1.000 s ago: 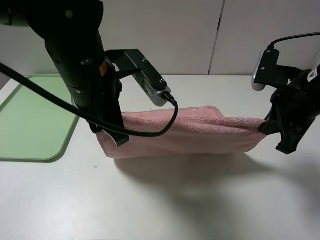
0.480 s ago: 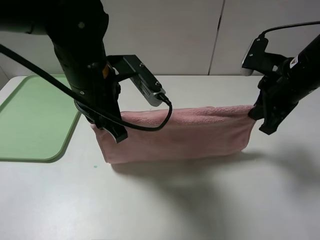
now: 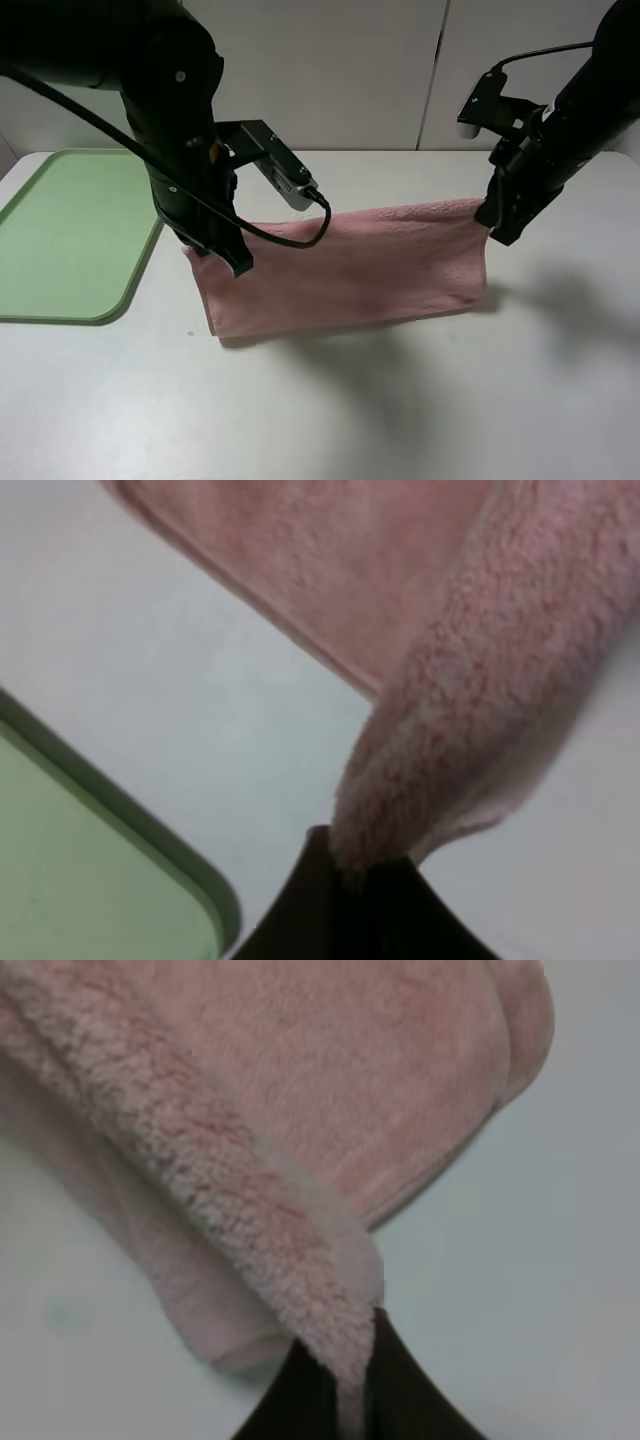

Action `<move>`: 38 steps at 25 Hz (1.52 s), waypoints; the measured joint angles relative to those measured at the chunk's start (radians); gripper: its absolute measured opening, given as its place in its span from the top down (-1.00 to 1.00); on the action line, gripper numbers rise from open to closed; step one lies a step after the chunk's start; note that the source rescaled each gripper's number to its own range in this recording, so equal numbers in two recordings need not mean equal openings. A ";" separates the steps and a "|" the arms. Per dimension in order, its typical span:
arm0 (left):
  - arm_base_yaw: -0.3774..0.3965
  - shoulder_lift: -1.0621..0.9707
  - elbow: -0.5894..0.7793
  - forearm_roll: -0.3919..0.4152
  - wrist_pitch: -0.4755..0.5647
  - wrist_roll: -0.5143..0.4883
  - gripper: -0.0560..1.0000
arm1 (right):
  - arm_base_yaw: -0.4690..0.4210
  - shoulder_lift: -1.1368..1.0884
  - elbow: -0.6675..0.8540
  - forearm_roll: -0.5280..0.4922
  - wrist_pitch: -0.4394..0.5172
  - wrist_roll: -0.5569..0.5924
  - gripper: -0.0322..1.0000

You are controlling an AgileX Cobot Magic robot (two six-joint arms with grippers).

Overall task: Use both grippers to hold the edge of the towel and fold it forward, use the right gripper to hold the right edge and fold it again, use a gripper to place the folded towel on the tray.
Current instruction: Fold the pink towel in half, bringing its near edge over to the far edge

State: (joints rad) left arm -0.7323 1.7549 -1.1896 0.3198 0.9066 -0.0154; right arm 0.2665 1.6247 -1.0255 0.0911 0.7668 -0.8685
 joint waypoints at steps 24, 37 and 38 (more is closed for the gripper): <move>0.097 0.138 -0.045 0.027 -0.113 0.027 0.89 | 0.000 0.184 -0.108 0.017 -0.080 -0.037 0.94; 0.131 0.193 -0.101 0.060 -0.139 0.046 0.89 | 0.000 0.291 -0.234 0.018 -0.069 -0.049 0.94; 0.136 0.193 -0.102 0.063 -0.141 0.046 0.89 | 0.000 0.300 -0.249 0.018 -0.063 -0.049 0.94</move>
State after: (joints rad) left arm -0.5961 1.9479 -1.2913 0.3831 0.7651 0.0303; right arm 0.2665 1.9245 -1.2746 0.1089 0.7034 -0.9172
